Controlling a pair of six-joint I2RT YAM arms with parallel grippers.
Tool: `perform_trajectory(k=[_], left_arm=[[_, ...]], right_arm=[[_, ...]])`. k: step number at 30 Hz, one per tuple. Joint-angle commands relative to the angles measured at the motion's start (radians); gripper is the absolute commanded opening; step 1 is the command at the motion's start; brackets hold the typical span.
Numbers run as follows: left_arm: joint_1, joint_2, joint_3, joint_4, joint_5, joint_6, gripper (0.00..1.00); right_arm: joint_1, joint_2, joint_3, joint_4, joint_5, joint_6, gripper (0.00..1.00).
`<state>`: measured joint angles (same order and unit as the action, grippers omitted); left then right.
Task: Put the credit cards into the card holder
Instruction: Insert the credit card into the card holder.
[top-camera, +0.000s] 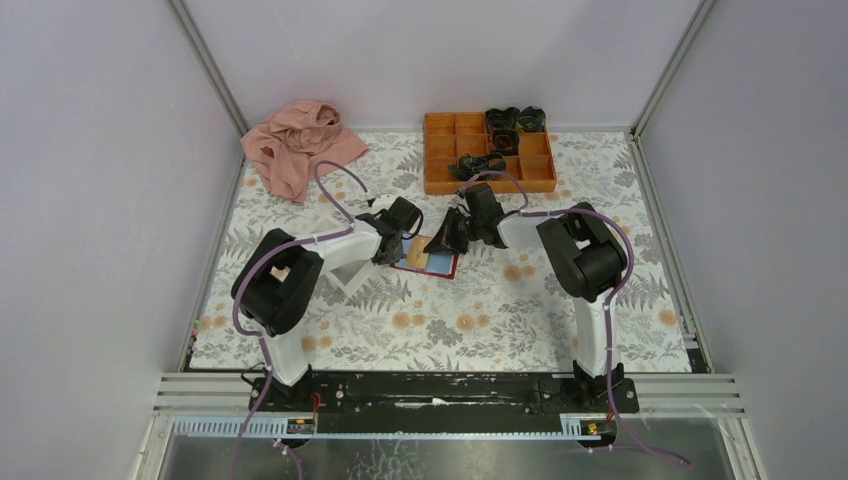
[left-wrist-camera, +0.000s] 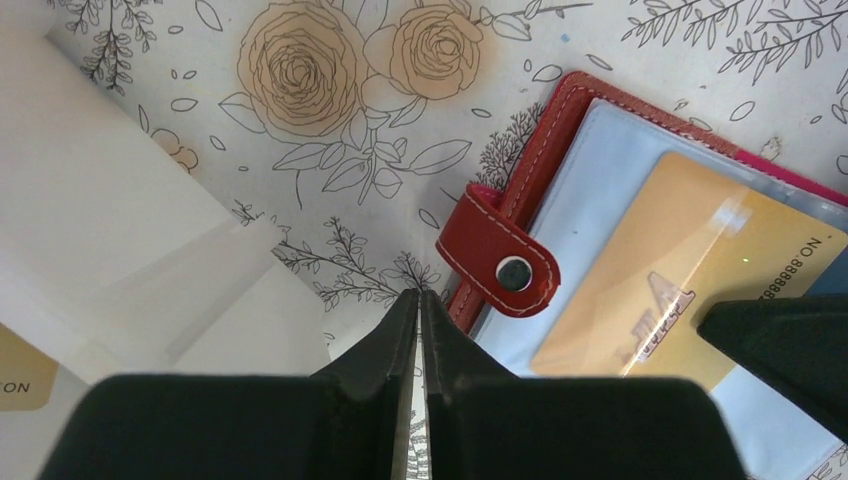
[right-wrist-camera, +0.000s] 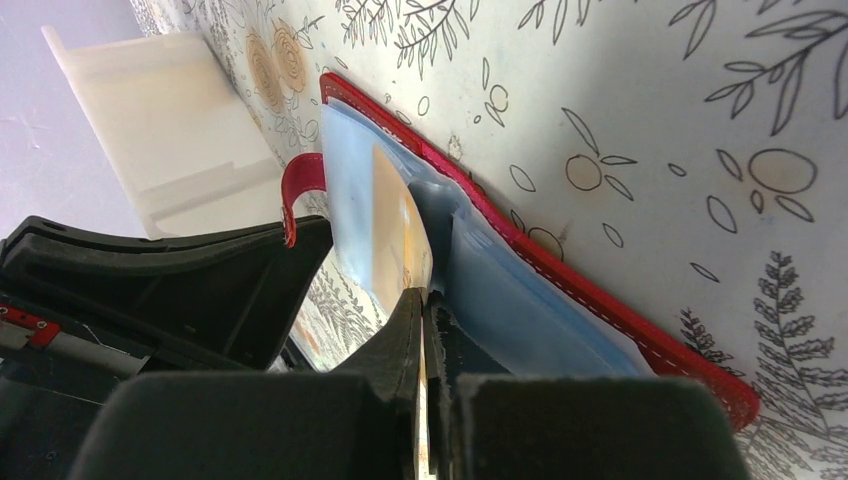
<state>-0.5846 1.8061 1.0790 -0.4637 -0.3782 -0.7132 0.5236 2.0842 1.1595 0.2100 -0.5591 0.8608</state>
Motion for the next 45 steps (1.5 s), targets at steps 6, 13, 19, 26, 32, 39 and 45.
perform_trajectory(k=[6, 13, 19, 26, 32, 39, 45], left_arm=[[-0.001, 0.049, -0.015, 0.033, 0.014, 0.020, 0.02], [-0.001, 0.042, -0.027, 0.040, 0.031, 0.019, 0.00], [-0.001, 0.031, -0.036, 0.051, 0.048, 0.015, 0.00], [-0.008, 0.006, -0.069, 0.090, 0.097, 0.009, 0.00], [-0.029, -0.030, -0.114, 0.142, 0.151, 0.013, 0.00], [-0.061, -0.051, -0.145, 0.198, 0.204, 0.021, 0.00], [-0.069, -0.046, -0.133, 0.196, 0.200, 0.030, 0.00]], right_arm=[[0.028, 0.050, 0.054, -0.155, 0.086, -0.089, 0.16], [0.050, 0.018, 0.089, -0.223, 0.156, -0.133, 0.44], [0.051, -0.004, 0.099, -0.256, 0.176, -0.141, 0.46], [0.072, 0.022, 0.138, -0.299, 0.191, -0.146, 0.46], [0.092, 0.037, 0.186, -0.345, 0.215, -0.156, 0.46], [0.104, 0.041, 0.195, -0.370, 0.228, -0.163, 0.46], [0.118, 0.052, 0.224, -0.406, 0.231, -0.187, 0.46]])
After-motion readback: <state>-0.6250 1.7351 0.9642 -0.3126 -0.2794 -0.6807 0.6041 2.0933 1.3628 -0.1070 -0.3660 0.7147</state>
